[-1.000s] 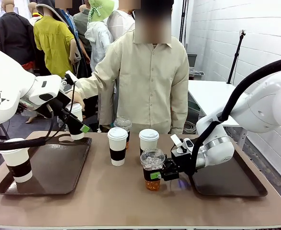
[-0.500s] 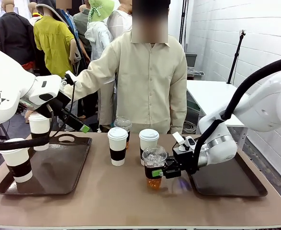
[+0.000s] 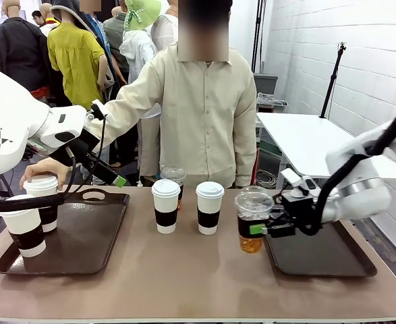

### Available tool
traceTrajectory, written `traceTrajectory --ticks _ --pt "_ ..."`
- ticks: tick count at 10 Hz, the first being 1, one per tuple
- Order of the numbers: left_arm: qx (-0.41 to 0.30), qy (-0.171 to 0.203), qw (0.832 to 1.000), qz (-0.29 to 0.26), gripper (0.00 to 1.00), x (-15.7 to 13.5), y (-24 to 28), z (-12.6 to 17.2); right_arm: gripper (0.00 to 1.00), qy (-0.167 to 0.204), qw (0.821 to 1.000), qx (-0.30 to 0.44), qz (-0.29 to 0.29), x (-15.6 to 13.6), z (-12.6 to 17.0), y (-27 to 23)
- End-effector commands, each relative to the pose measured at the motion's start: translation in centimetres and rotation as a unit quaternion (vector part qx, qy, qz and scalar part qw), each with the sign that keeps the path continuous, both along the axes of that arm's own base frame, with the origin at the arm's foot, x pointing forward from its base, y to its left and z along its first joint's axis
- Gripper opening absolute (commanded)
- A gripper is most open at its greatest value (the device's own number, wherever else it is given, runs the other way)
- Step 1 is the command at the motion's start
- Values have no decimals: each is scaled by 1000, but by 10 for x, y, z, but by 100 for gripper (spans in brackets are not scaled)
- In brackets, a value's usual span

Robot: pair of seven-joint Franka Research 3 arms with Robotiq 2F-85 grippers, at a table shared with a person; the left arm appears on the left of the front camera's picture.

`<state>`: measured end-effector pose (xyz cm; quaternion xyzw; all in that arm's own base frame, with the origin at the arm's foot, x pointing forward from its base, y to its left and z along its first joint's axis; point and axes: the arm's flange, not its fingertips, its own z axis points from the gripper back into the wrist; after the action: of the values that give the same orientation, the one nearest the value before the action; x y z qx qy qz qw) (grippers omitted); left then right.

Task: Distribute the coffee onto the tray.
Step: Pick up one iced Americano and place it on the right Handle tray.

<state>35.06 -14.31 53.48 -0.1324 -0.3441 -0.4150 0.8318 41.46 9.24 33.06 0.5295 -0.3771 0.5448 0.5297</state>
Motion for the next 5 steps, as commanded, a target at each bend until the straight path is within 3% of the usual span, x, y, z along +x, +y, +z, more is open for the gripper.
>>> traceTrajectory --ticks 1,5 --pt "1 4 1000 0 100 -1 -1 0 66 -4 1000 14 -16 -17 9 -25" --pt "1 4 1000 0 100 -1 -1 0 66 -10 998 21 -66 -41 -4 -83"
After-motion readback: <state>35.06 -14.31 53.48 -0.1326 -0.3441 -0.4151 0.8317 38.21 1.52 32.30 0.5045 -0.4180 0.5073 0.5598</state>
